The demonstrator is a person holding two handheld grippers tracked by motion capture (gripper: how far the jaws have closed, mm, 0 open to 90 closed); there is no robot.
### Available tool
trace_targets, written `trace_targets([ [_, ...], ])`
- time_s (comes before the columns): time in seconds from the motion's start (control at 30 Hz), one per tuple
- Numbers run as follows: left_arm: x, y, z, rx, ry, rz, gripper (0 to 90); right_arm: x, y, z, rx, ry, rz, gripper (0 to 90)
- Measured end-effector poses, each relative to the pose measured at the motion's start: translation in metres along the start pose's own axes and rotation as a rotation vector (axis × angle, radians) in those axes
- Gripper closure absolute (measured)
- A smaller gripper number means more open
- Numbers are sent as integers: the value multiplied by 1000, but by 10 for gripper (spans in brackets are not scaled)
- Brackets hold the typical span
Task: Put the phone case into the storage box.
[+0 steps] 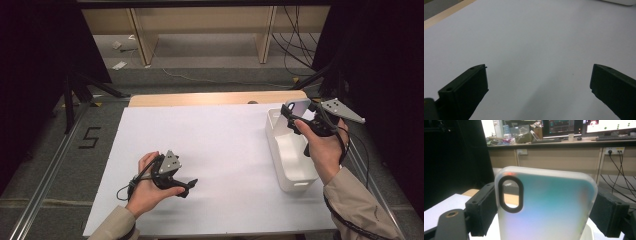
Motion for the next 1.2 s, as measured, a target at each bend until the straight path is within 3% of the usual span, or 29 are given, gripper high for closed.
trace_targets([
  [1.2,0,0,-2,0,9,1,11,3,-5,20,2,-53,-21,179],
])
Point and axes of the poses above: each handheld gripper's, and its own axes: x roughly forward along the jaws, y roughly out of its top, z roughly to its right, the point moved 10 cm from there along x, roughly forward along the jaws, and after that the axes turned 5 degrees about -y, right-handed, at the moved point
